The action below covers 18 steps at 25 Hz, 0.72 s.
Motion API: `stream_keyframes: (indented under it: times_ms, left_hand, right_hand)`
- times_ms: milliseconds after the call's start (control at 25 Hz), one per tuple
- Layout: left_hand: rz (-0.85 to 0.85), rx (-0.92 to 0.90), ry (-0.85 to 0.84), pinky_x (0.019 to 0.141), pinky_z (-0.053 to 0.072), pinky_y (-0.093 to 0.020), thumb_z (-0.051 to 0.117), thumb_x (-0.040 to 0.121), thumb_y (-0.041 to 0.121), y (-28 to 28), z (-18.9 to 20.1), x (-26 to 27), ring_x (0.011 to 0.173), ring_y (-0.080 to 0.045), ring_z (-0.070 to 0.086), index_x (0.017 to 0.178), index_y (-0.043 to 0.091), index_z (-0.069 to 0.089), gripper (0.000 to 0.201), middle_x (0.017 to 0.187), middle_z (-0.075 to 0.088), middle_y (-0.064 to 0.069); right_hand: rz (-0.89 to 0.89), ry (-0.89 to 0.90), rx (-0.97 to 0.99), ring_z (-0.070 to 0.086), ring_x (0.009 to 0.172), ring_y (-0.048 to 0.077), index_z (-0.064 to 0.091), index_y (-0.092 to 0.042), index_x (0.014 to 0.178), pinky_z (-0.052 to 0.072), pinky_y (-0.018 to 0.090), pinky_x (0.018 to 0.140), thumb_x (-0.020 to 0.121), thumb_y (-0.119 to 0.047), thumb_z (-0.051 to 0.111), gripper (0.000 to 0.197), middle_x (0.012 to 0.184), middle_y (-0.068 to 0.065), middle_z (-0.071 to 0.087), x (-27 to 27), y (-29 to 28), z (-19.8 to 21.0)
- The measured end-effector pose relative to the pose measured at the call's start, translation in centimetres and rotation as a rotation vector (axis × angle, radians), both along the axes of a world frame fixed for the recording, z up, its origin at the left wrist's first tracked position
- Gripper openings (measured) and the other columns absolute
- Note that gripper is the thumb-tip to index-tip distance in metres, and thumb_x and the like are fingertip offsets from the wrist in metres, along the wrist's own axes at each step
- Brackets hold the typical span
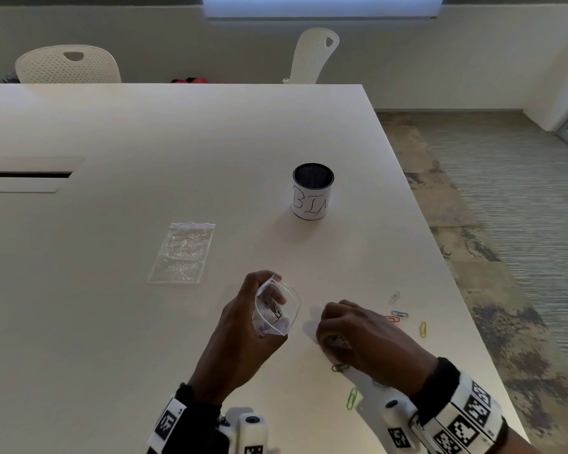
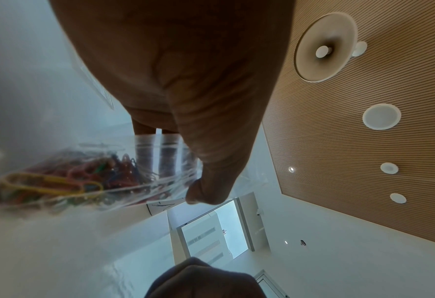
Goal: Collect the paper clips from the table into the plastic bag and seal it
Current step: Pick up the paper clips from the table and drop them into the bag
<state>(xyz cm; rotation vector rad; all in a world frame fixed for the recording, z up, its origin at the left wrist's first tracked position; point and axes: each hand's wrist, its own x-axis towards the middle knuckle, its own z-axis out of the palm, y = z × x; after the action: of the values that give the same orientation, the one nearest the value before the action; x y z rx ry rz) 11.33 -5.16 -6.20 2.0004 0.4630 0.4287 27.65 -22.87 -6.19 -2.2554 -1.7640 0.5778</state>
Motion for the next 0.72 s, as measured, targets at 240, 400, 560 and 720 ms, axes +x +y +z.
stream_keyframes:
  times_ms: [240, 400, 560, 720]
  left_hand:
    - [-0.012, -0.006, 0.006, 0.074, 0.053, -0.008, 0.082, 0.082, 0.001, 0.0, 0.0, 0.0, 0.099, -0.010, 0.066, 0.132, 0.027, 0.049, 0.065, 0.106, 0.069, 0.010]
    - [-0.003, -0.002, 0.002, 0.074, 0.053, -0.007, 0.081, 0.082, 0.001, -0.1, -0.1, 0.0, 0.098, -0.011, 0.067, 0.131, 0.029, 0.050, 0.065, 0.105, 0.069, 0.010]
    - [0.001, -0.014, -0.001, 0.073, 0.052, -0.007, 0.080, 0.082, 0.001, -0.1, -0.2, -0.1, 0.098, -0.011, 0.066, 0.130, 0.029, 0.050, 0.063, 0.105, 0.068, 0.010]
    - [-0.004, -0.015, 0.003, 0.073, 0.051, -0.006, 0.081, 0.081, 0.000, -0.1, -0.2, 0.0, 0.099, -0.008, 0.066, 0.130, 0.028, 0.050, 0.065, 0.105, 0.069, 0.009]
  right_hand:
    - [0.033, -0.011, -0.035, 0.050, 0.114, 0.005, 0.070, -0.033, 0.119, 0.057, 0.029, 0.090, 0.095, -0.033, 0.069, 0.024, 0.127, -0.015, 0.058, -0.3, -0.6, 0.6]
    - [0.039, -0.061, -0.103, 0.050, 0.121, 0.006, 0.062, -0.039, 0.128, 0.056, 0.026, 0.094, 0.093, -0.042, 0.069, 0.036, 0.138, -0.017, 0.050, -0.1, -1.7, 0.7]
    - [0.011, -0.071, -0.066, 0.053, 0.113, 0.006, 0.066, -0.035, 0.120, 0.056, 0.027, 0.090, 0.100, -0.028, 0.063, 0.021, 0.131, -0.011, 0.057, -0.2, -1.9, 0.2]
    - [-0.004, -0.084, -0.034, 0.056, 0.096, 0.009, 0.070, -0.025, 0.109, 0.054, 0.028, 0.080, 0.103, -0.014, 0.057, 0.018, 0.111, -0.006, 0.063, -0.2, -1.4, -0.2]
